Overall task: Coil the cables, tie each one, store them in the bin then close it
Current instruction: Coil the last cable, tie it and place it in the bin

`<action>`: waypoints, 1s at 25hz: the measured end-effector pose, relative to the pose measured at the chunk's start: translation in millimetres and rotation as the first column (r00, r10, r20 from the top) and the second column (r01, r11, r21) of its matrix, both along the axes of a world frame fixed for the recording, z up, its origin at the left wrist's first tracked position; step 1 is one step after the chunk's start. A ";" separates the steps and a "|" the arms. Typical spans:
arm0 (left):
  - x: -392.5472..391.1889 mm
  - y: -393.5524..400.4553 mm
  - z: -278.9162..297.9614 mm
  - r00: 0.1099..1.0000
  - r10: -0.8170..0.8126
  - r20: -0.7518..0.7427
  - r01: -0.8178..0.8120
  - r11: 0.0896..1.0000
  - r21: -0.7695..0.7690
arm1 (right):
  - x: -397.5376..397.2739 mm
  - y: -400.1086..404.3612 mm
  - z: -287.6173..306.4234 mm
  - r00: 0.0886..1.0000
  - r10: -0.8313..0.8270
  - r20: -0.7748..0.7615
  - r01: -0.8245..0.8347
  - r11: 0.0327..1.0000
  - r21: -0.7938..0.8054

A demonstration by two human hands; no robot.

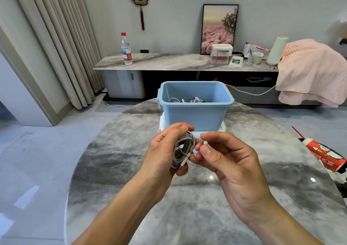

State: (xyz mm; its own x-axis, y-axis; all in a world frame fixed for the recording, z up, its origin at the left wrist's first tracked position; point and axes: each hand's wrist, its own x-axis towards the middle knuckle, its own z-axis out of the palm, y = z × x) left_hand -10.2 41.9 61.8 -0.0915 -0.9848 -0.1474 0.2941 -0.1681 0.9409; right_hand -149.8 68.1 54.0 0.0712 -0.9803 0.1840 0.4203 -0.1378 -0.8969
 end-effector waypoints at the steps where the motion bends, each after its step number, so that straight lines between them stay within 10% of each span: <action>1: -0.2 0.2 0.0 1.000 -0.008 0.008 0.008 1.000 -0.002 | 0.6 0.6 0.9 1.000 -0.005 -0.014 0.005 1.000 0.008; 9: -1.2 1.6 -2.1 0.996 -0.074 0.051 0.074 0.997 -0.003 | 0.9 -1.4 -1.3 0.990 -0.098 -0.101 0.093 0.994 -0.054; 17: -4.2 4.6 -1.9 0.982 -0.182 0.049 0.181 0.983 0.017 | -15.0 -6.2 3.8 0.825 -0.446 -0.347 0.201 0.805 -0.558; 25: -5.8 4.1 -3.2 0.959 -0.279 0.054 0.278 0.960 0.032 | -25.3 -9.6 13.6 0.800 -0.510 -0.315 0.256 0.766 -0.590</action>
State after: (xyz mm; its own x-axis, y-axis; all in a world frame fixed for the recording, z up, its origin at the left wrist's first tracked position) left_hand -16.0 46.1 58.6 -0.3525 -0.9177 -0.1832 0.1779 -0.2580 0.9496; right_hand -175.1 58.5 67.6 -0.0945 -0.7151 0.6927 -0.1852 -0.6710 -0.7180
